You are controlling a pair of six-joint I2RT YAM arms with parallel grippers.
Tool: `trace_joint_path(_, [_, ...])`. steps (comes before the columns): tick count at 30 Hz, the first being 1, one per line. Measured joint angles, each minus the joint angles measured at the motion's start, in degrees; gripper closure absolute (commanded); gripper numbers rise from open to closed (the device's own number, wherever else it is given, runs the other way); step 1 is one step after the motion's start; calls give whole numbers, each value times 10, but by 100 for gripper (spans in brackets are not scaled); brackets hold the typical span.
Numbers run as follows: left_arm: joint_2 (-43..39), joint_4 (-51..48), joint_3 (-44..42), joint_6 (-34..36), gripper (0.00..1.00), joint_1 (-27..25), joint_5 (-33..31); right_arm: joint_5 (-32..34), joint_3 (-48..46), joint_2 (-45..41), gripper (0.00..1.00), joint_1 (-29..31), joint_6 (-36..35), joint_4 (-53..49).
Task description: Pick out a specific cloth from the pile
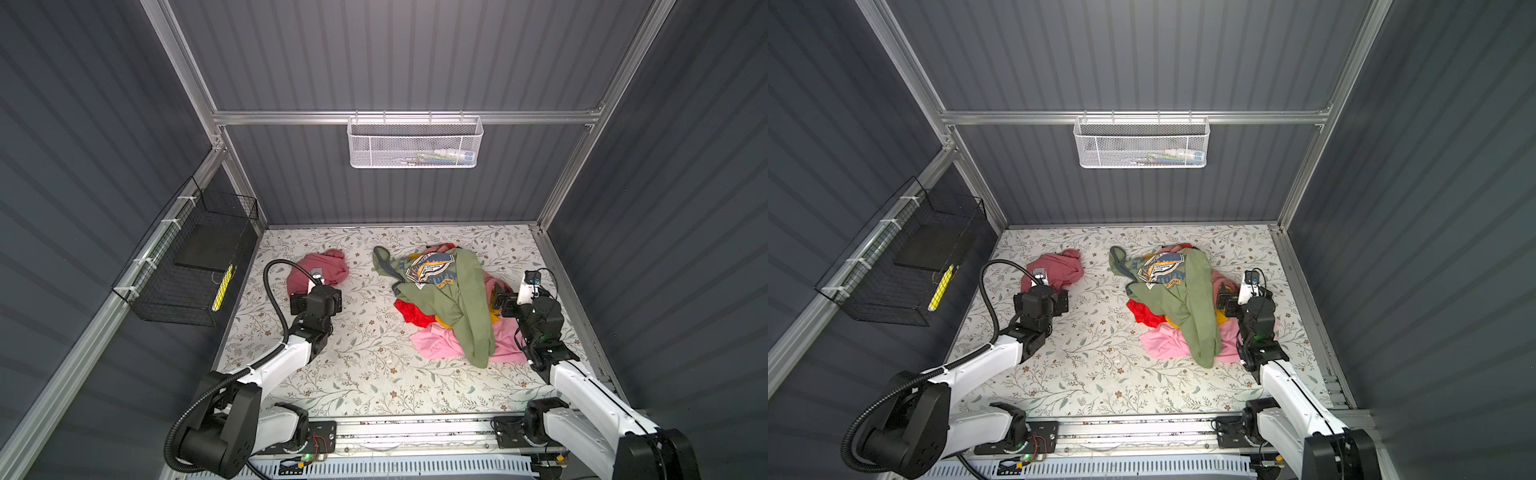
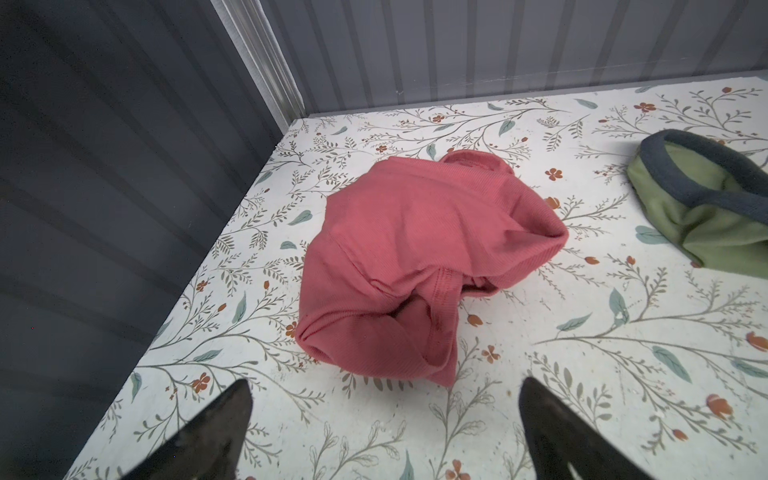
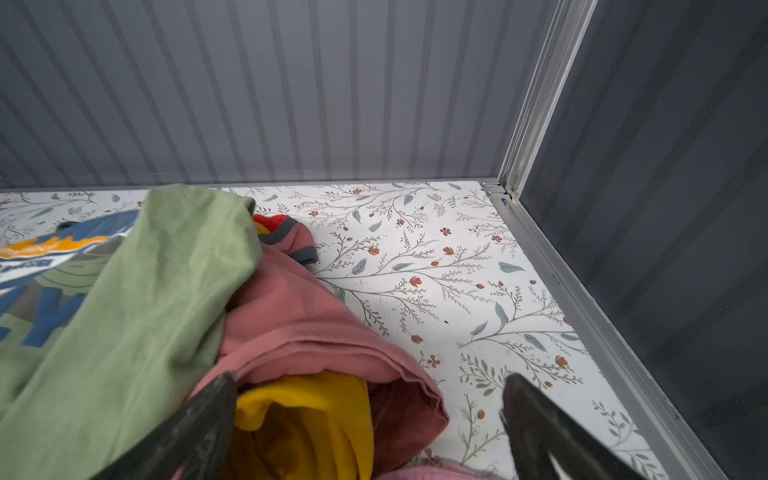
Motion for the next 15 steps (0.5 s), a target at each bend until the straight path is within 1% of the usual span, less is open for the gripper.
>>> trace_joint_path(6, [0,10,-3,4,0,0,-7,3,-23,71,1,-24,-8,103])
trace_joint_path(15, [2,30,-13,10,0,0,-16,-16,-34,204,1,-56,-7,237])
